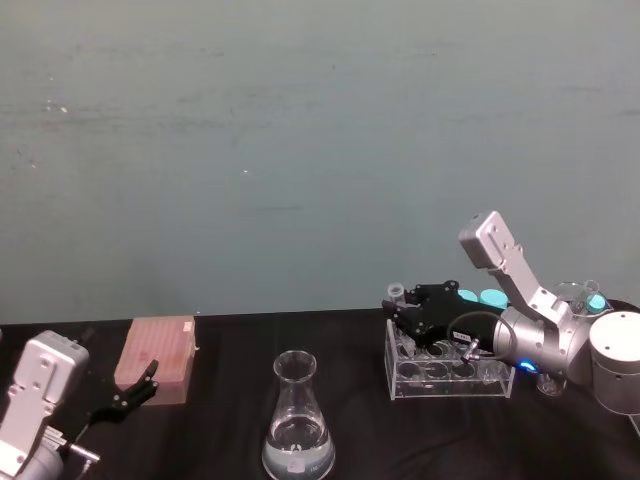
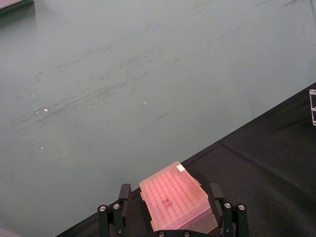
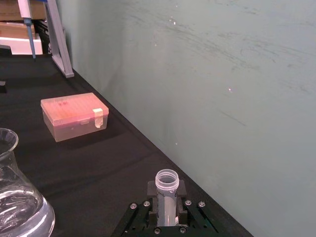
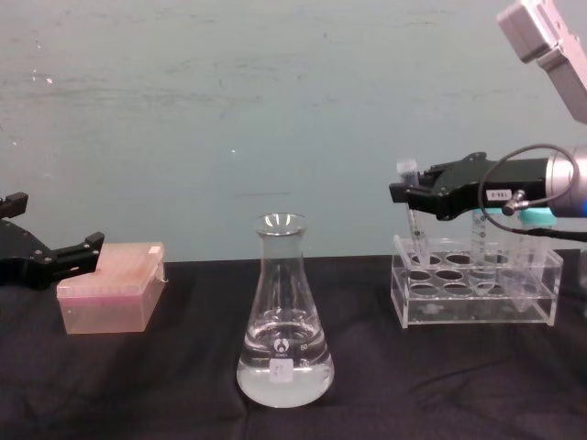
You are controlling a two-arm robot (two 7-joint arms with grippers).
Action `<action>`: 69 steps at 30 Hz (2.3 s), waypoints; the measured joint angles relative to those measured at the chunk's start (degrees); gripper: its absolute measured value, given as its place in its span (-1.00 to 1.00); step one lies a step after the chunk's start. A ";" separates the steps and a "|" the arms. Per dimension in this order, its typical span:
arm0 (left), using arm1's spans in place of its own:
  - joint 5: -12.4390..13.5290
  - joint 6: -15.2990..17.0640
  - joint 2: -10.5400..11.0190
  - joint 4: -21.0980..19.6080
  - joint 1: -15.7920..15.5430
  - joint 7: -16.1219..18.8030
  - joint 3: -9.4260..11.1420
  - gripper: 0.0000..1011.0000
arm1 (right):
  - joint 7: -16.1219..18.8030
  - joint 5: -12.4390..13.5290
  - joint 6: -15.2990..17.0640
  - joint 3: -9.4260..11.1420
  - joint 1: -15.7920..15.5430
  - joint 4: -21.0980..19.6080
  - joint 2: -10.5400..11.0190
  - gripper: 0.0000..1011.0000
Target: Pour the liquid from the test tube into the beaker using one hand.
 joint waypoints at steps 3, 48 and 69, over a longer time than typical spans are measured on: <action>0.00 0.00 0.00 0.00 0.00 0.00 0.00 0.98 | 0.25 0.00 -0.39 0.04 0.06 0.82 -0.30 -0.56; 0.00 0.00 0.00 0.00 0.00 0.00 0.00 0.98 | 0.58 0.57 -0.95 0.94 0.17 3.10 -1.09 0.19; 0.00 0.00 0.00 0.00 0.00 0.00 0.00 0.98 | 0.59 0.57 -0.95 0.95 0.17 3.10 -1.09 0.98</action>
